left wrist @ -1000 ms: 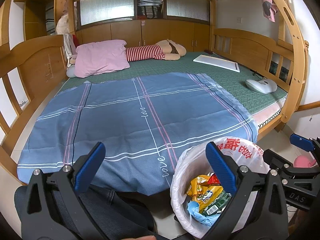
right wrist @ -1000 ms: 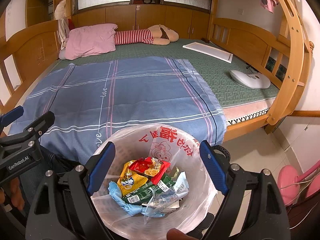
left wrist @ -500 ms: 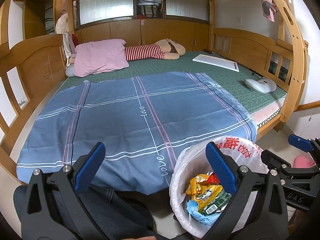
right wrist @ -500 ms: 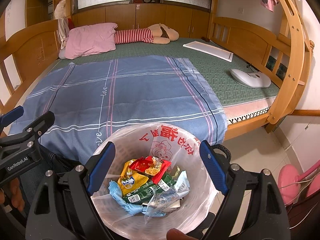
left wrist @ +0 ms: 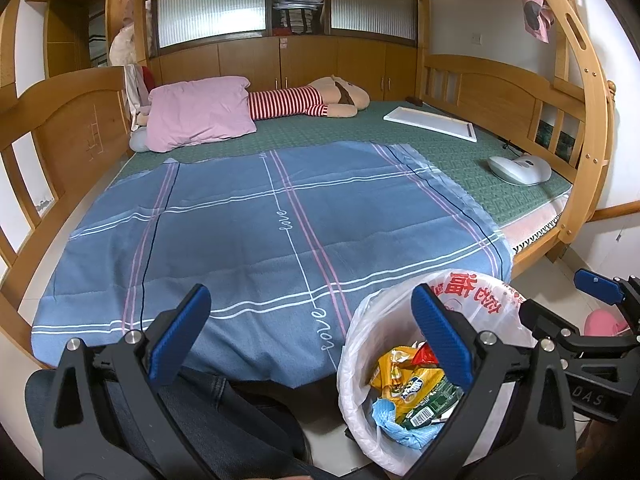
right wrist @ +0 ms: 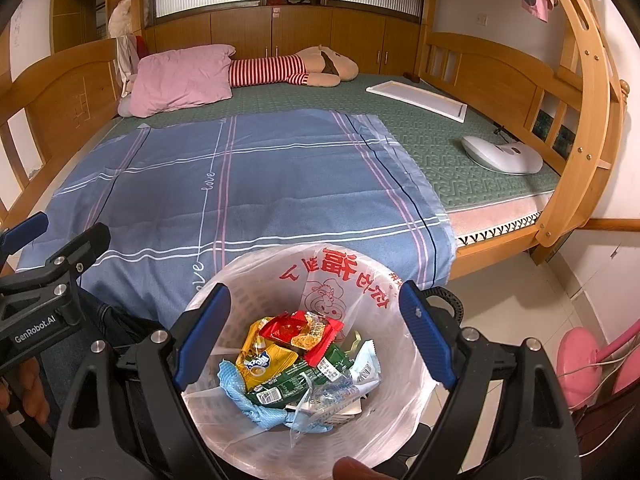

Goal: Collect trash

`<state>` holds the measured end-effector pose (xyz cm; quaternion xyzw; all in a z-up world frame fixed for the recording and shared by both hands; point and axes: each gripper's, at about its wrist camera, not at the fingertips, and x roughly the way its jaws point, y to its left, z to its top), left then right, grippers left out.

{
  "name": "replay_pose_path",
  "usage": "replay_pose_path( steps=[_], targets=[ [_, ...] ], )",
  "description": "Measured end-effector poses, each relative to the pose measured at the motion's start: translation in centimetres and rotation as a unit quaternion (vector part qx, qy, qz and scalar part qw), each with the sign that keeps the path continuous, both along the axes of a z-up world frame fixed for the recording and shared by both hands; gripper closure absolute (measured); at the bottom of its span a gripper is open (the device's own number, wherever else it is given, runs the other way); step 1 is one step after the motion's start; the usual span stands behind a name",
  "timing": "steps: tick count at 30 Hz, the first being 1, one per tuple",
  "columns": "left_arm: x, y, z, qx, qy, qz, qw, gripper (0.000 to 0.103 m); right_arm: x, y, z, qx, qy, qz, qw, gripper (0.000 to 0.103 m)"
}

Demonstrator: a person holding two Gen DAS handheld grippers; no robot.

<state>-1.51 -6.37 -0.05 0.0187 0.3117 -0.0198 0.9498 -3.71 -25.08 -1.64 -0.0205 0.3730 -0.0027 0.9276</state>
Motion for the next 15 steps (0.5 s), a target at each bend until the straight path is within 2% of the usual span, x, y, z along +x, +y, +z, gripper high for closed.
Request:
replay_pose_path(
  steps=[15],
  targets=[
    [0.8, 0.9, -0.9, -0.013, 0.012, -0.007, 0.9998, 0.003, 1.1, 0.0, -0.5, -0.002, 0.009, -0.002, 1.0, 0.019]
  ],
)
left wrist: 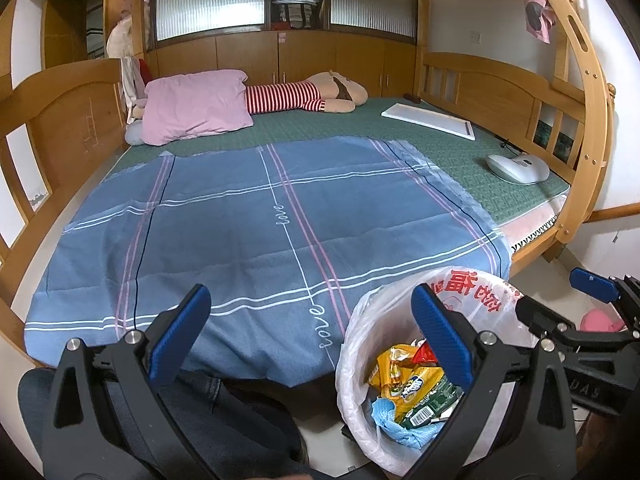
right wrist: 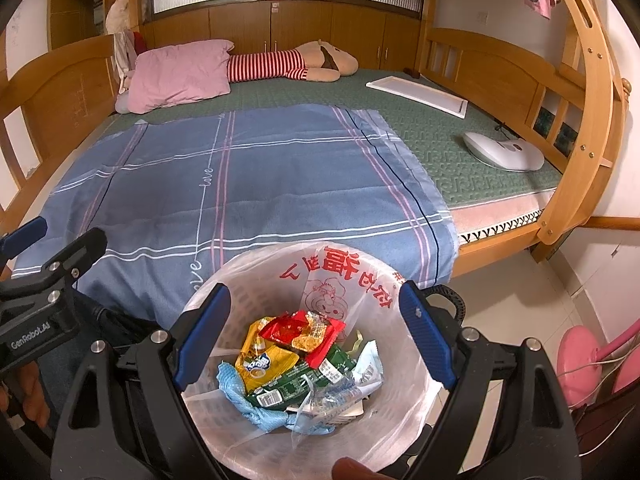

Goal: Collect trash

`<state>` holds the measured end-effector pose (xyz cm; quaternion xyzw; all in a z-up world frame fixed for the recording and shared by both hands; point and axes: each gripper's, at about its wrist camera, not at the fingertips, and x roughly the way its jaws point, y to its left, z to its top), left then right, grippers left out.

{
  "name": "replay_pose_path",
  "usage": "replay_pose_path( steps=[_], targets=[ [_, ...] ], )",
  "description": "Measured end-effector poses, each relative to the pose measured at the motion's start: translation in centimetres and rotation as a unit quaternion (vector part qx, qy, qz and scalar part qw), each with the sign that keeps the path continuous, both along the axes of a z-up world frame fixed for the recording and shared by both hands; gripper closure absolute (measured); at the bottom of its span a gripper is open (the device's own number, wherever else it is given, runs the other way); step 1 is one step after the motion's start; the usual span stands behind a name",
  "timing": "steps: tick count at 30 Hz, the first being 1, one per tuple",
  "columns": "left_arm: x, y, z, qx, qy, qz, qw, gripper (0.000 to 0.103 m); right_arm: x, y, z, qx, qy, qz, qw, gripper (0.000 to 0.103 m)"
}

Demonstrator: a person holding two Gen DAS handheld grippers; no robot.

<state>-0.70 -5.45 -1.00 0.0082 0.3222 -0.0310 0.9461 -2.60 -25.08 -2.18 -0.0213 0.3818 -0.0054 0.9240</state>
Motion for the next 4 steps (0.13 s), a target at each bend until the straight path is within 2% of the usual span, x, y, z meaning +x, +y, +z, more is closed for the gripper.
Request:
replay_pose_path(
  steps=[3, 4],
  targets=[
    [1.5, 1.3, -0.6, -0.013, 0.01, 0.012, 0.9998, 0.003, 1.8, -0.2, 0.4, -0.007, 0.0, -0.012, 1.0, 0.018],
    [2.1, 1.9, -0.8, -0.019, 0.015, 0.017, 0.9996, 0.003, 2.6, -0.2, 0.5, -0.001, 0.004, -0.01, 1.0, 0.01]
  ],
)
